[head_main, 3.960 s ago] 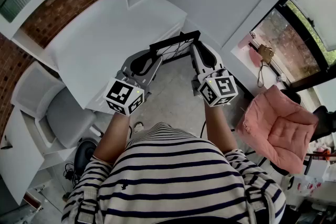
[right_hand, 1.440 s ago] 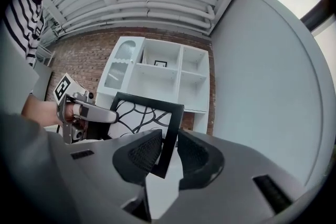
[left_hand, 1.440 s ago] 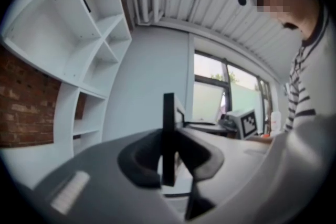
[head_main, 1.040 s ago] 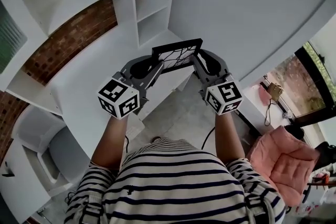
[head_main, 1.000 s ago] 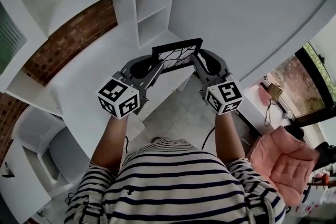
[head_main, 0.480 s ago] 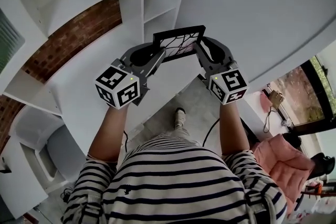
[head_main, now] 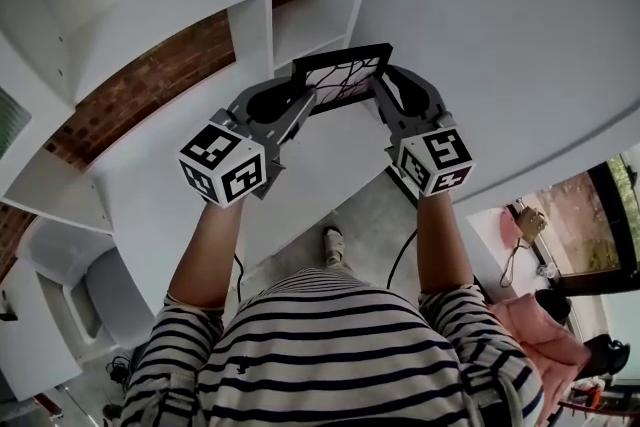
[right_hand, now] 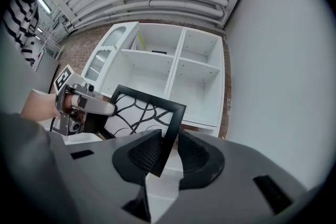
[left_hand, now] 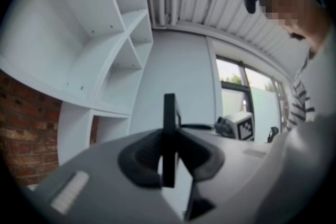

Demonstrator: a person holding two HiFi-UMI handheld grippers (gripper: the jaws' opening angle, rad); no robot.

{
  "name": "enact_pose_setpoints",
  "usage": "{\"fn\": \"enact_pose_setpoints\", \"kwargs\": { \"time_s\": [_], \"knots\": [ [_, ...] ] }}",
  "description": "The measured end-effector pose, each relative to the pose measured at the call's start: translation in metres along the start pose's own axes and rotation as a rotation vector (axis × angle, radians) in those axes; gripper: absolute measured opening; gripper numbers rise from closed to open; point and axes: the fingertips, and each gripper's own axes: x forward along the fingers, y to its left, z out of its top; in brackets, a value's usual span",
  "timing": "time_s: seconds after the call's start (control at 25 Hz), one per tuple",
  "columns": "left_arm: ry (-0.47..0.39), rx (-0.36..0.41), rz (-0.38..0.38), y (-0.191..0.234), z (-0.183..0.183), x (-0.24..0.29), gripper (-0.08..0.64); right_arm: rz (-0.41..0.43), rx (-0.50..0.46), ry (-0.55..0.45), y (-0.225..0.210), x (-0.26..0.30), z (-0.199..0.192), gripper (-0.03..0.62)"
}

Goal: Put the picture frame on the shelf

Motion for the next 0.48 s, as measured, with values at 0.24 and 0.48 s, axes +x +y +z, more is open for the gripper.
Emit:
{"fn": "enact_pose_setpoints", "kwargs": {
  "time_s": [0.24,0.48],
  "knots": [
    [-0.037,0.034,0.058,0.021,0.017,0.038,0.077,0.062,0.023,-0.042,-0.044,0.034,0.009,0.067],
    [-0.058,0.074,0.151,0.053,0.039,0.084,0.077,0.109,0.068,-0.085,-0.099,0.082,0.026,0.067]
  ]
}}
